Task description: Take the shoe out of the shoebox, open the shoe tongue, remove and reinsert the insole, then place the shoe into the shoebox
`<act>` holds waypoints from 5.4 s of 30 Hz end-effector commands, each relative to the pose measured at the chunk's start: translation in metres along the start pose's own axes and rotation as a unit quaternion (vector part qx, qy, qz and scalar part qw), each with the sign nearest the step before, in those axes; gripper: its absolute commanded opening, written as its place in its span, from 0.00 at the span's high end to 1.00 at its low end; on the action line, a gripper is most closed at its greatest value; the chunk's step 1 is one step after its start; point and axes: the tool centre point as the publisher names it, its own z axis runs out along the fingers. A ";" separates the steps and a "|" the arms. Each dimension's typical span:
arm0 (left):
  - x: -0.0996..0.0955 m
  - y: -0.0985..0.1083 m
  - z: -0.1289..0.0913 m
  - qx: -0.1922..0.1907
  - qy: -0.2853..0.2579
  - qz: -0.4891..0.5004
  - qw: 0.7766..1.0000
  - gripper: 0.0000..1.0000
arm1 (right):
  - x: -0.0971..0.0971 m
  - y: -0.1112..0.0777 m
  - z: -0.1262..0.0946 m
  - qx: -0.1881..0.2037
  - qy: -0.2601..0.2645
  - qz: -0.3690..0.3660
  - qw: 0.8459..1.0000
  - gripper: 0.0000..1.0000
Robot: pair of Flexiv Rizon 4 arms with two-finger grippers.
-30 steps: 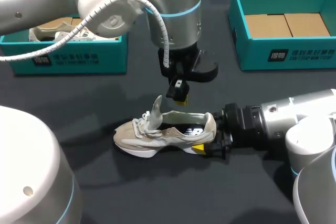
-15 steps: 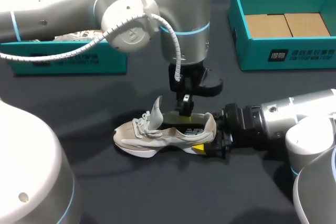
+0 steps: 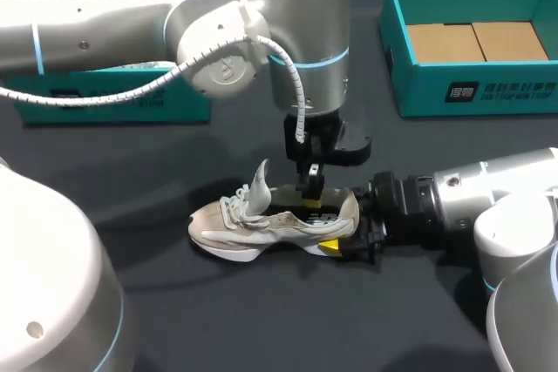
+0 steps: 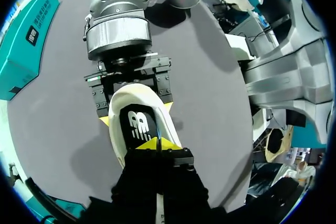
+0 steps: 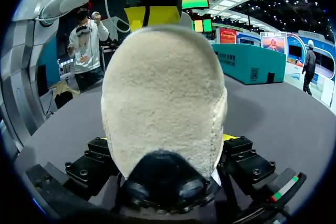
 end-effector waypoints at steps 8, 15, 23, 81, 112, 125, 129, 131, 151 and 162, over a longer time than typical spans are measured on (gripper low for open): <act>-0.006 0.003 0.018 0.003 -0.004 -0.013 1.000 1.00 | -0.001 -0.002 0.002 0.002 -0.001 0.000 1.000 1.00; -0.013 0.009 0.040 -0.017 0.013 -0.028 0.999 1.00 | -0.001 -0.002 0.002 0.002 -0.001 0.000 1.000 1.00; -0.006 0.030 0.052 -0.025 0.036 -0.035 0.998 1.00 | -0.001 -0.002 0.002 0.002 -0.001 0.000 1.000 1.00; -0.035 0.067 0.074 -0.014 -0.089 -0.129 0.988 1.00 | -0.001 -0.002 0.002 0.002 -0.001 0.000 1.000 1.00; 0.006 0.051 0.013 0.125 -0.084 -0.056 0.987 1.00 | -0.001 -0.002 0.002 0.002 -0.001 0.000 1.000 1.00; -0.010 0.019 0.003 0.115 -0.142 -0.069 0.981 1.00 | -0.001 -0.002 0.002 0.002 -0.001 0.000 1.000 1.00; -0.008 0.015 0.001 0.115 -0.149 -0.069 0.980 1.00 | -0.001 -0.002 0.002 0.002 -0.001 0.000 1.000 1.00; -0.006 0.015 0.001 0.116 -0.152 -0.069 0.979 0.76 | -0.001 -0.002 0.002 0.002 -0.001 0.000 1.000 1.00; 0.007 0.001 -0.001 0.151 -0.234 -0.083 0.957 0.51 | -0.001 -0.002 0.002 0.002 -0.001 0.000 1.000 1.00; 0.002 -0.011 0.015 0.169 -0.296 -0.118 0.933 0.51 | -0.001 -0.002 0.002 0.002 -0.001 0.000 1.000 1.00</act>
